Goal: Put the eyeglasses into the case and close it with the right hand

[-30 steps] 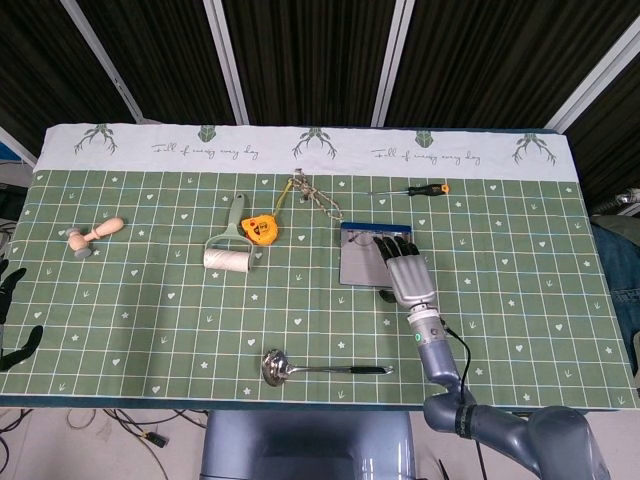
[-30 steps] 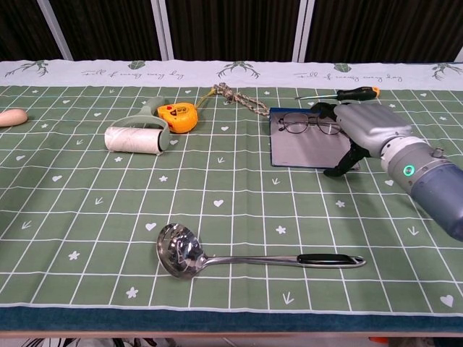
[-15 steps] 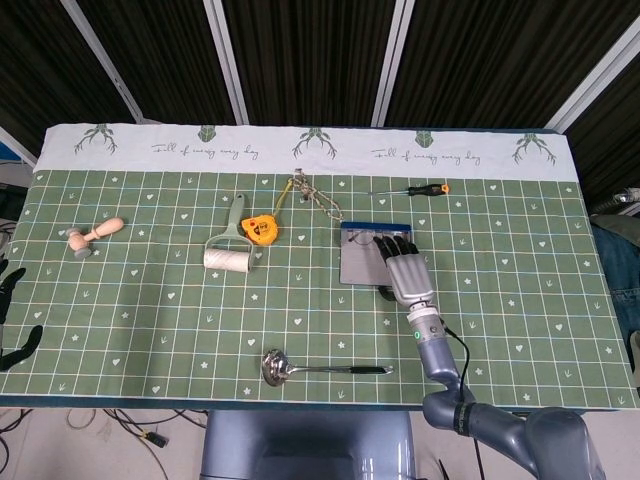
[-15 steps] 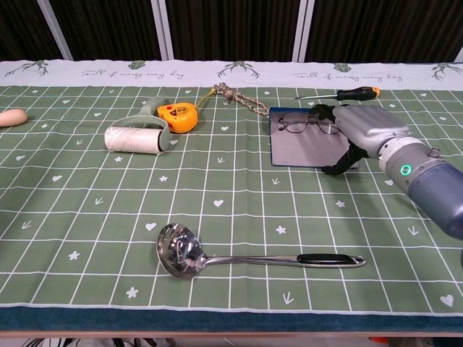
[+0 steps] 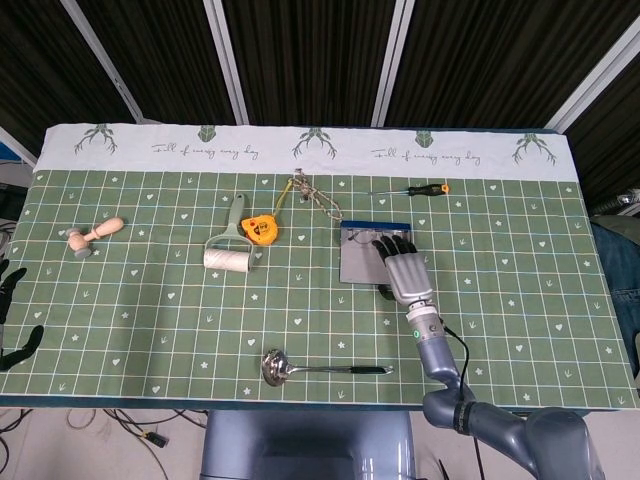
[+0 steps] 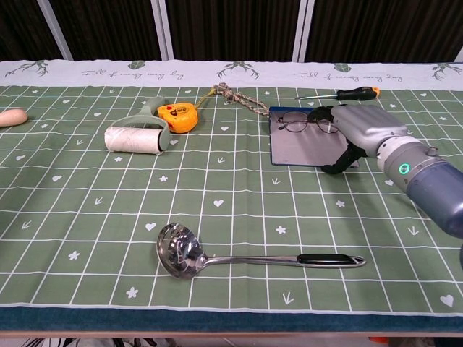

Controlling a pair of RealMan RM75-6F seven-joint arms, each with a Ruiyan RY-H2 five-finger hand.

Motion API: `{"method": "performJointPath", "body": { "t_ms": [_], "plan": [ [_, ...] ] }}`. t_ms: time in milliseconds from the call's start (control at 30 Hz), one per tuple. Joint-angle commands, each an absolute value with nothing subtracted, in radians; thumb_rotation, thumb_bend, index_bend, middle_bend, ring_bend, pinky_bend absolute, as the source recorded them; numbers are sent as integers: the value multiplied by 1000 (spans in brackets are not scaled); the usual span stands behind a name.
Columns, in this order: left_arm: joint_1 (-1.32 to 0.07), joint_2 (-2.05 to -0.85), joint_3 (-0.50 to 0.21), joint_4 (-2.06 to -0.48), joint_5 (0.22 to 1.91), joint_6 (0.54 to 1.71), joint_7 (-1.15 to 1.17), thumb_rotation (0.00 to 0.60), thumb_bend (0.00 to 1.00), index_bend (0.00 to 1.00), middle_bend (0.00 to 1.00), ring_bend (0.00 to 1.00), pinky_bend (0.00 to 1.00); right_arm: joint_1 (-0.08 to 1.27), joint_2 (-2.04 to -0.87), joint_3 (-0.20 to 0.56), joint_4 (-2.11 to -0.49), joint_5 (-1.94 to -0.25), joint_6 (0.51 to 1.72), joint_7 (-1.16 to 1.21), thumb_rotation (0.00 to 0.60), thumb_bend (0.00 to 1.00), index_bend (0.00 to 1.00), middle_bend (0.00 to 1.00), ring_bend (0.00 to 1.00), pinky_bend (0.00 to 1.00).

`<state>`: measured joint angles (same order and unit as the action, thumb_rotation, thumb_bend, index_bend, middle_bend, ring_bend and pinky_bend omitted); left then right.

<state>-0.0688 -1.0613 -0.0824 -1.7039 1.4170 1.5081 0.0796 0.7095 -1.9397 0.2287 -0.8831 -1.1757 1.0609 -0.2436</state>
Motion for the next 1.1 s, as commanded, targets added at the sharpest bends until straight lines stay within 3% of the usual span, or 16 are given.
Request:
{"method": "performJointPath", "body": {
  "t_ms": [33,533,1100],
  "plan": [
    [-69,-1061,-83,-1704,1417,1508,79,600,318,100,0,0,0,711,-1941,230,-879,-1178,1057,-240,600,339,205,176,137,226],
    [-69,-1060,-82,-1705,1417,1507,80,600,317,103,0,0,0,715,-1953,244,-850,-1196,1052,-222,600,476,232,180,138,226],
    [-69,-1059,-83,-1707,1416,1508,81,600,318,106,0,0,0,795,-1991,329,-727,-1177,1017,-204,600,481,262,188,144,226]
  ]
}}
